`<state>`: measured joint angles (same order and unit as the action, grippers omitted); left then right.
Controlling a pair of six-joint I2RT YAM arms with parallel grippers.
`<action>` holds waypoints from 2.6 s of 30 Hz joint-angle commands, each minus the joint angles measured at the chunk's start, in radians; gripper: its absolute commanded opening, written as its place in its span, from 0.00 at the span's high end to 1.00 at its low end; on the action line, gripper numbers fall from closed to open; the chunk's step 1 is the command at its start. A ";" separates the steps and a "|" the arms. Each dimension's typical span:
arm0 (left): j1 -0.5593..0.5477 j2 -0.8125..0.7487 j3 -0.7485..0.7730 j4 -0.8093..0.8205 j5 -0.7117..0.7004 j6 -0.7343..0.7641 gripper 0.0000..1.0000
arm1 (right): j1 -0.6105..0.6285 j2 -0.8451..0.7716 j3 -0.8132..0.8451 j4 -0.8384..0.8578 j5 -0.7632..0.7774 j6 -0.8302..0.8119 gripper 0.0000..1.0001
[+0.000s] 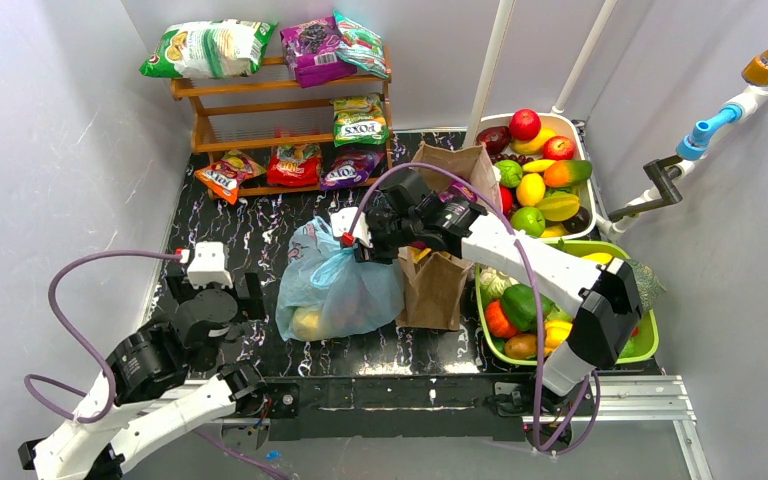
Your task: Place the food into the grocery bag and tie it
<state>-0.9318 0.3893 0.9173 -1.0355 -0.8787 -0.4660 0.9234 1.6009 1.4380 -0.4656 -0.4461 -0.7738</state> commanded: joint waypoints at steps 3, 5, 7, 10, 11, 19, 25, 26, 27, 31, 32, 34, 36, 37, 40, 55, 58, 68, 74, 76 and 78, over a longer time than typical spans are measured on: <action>-0.003 -0.041 -0.057 0.118 0.008 0.081 0.02 | 0.014 0.015 0.040 -0.048 0.014 0.025 0.72; -0.002 -0.065 -0.067 0.136 0.007 0.090 0.02 | 0.022 0.016 0.046 -0.062 0.017 0.030 0.82; -0.002 -0.088 -0.071 0.142 -0.006 0.091 0.02 | 0.030 0.014 0.057 -0.073 0.018 0.042 0.88; -0.003 -0.110 -0.076 0.170 -0.005 0.125 0.02 | 0.043 0.004 0.075 -0.077 0.012 0.074 0.99; -0.003 -0.110 -0.070 0.185 -0.006 0.144 0.02 | 0.047 -0.001 0.082 -0.073 0.006 0.092 0.99; -0.002 -0.139 -0.079 0.321 -0.048 0.360 0.02 | 0.077 -0.100 0.091 0.183 0.029 0.349 0.99; -0.003 -0.187 -0.172 0.447 -0.048 0.462 0.02 | 0.099 -0.140 0.137 0.406 0.178 0.622 0.99; -0.003 -0.178 -0.172 0.436 -0.063 0.461 0.02 | 0.107 -0.138 0.166 0.409 0.201 0.643 0.99; -0.003 -0.173 -0.175 0.429 -0.068 0.458 0.02 | 0.116 -0.135 0.191 0.409 0.218 0.656 0.99; -0.003 -0.167 -0.173 0.408 -0.073 0.436 0.02 | 0.156 -0.137 0.255 0.455 0.304 0.663 0.99; -0.003 -0.174 -0.175 0.409 -0.081 0.436 0.02 | 0.166 -0.137 0.271 0.479 0.340 0.661 0.99; -0.003 -0.192 -0.181 0.410 -0.081 0.436 0.02 | 0.179 -0.135 0.306 0.503 0.409 0.660 0.99; -0.003 -0.208 -0.184 0.409 -0.082 0.431 0.02 | 0.187 -0.130 0.339 0.520 0.484 0.658 0.99; -0.003 -0.215 -0.183 0.406 -0.085 0.430 0.02 | 0.191 -0.127 0.355 0.532 0.526 0.655 0.99; -0.002 -0.230 -0.187 0.409 -0.095 0.430 0.02 | 0.196 -0.120 0.411 0.559 0.625 0.635 0.99; -0.003 -0.152 -0.181 0.377 -0.072 0.420 0.02 | 0.196 -0.121 0.451 0.751 1.154 0.202 0.99; -0.003 -0.152 -0.183 0.377 -0.070 0.420 0.02 | 0.183 -0.125 0.440 0.782 1.254 0.133 0.99; -0.002 -0.157 -0.185 0.379 -0.063 0.422 0.02 | 0.116 -0.456 -0.030 0.792 1.418 0.279 0.99; -0.003 -0.156 -0.185 0.377 -0.060 0.423 0.02 | 0.094 -0.534 -0.150 0.625 1.350 0.478 0.99; -0.003 -0.158 -0.186 0.377 -0.060 0.423 0.02 | 0.094 -0.520 -0.147 0.609 1.332 0.496 0.99; -0.003 -0.161 -0.186 0.377 -0.060 0.423 0.02 | 0.094 -0.501 -0.141 0.599 1.303 0.513 0.99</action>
<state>-0.9318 0.2375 0.7338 -0.6552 -0.9325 -0.0444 1.0203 1.0863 1.2907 0.1337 0.9184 -0.3492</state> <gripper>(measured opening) 0.981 0.043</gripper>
